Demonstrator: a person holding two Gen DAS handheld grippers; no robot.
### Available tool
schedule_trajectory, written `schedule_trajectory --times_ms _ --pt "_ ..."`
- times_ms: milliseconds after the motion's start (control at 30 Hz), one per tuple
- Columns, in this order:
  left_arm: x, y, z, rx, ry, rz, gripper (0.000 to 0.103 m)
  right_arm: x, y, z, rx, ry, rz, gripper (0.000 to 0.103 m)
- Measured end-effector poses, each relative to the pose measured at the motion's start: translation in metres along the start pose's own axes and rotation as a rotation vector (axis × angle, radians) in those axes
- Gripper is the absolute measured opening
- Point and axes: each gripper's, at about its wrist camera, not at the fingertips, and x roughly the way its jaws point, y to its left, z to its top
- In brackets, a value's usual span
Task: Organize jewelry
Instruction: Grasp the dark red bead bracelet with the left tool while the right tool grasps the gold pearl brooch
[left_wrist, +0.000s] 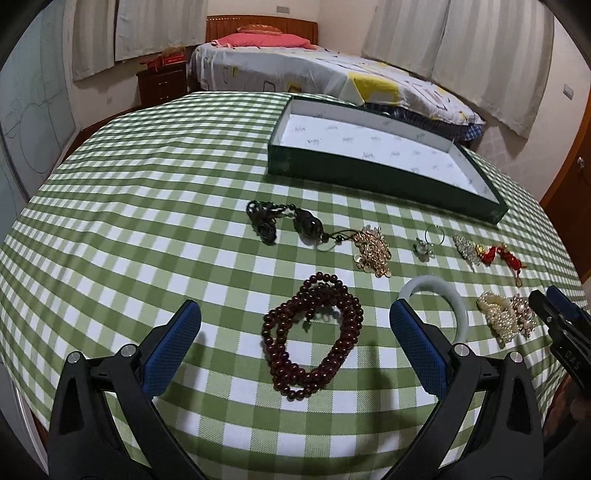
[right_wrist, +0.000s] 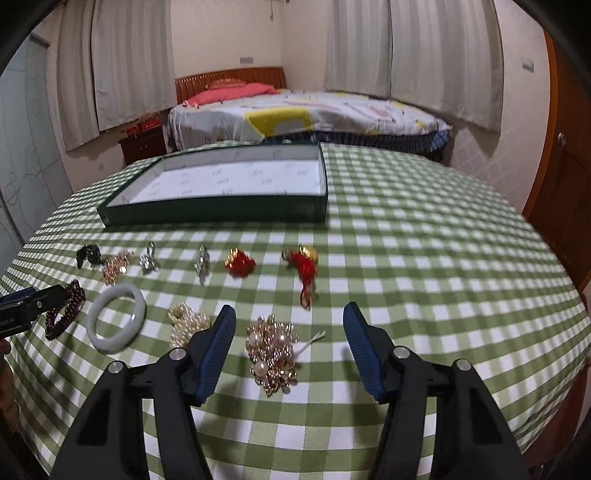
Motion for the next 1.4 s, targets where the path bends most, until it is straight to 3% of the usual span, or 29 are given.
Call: schedule_trajectory --times_ms 133,367,467,667,833,933,1267,1400 --pt "0.008 -0.006 0.0 0.017 0.026 0.003 0.1 0.009 0.002 -0.006 -0.013 0.035 0.011 0.059" --pt "0.018 -0.01 -0.002 0.032 0.061 0.01 0.1 0.012 -0.002 -0.01 -0.008 0.066 0.043 0.031" --pt "0.021 -0.012 -0.002 0.047 0.067 0.02 0.1 0.01 0.001 -0.01 -0.022 0.067 0.056 0.025" --pt "0.025 -0.012 -0.001 0.087 0.069 0.056 0.1 0.009 -0.001 -0.009 -0.012 0.068 0.065 0.025" --pt "0.024 -0.01 -0.002 0.112 0.06 0.036 0.099 0.01 -0.001 -0.009 -0.006 0.068 0.068 0.025" --pt "0.02 -0.009 -0.005 0.122 0.04 0.025 0.09 0.01 -0.002 -0.009 -0.001 0.069 0.072 0.025" --pt "0.009 -0.016 -0.012 0.17 -0.003 -0.032 0.03 0.01 -0.004 -0.009 0.009 0.069 0.081 0.024" --pt "0.009 -0.014 -0.01 0.156 -0.004 -0.05 0.023 0.009 -0.004 -0.009 0.009 0.068 0.081 0.024"
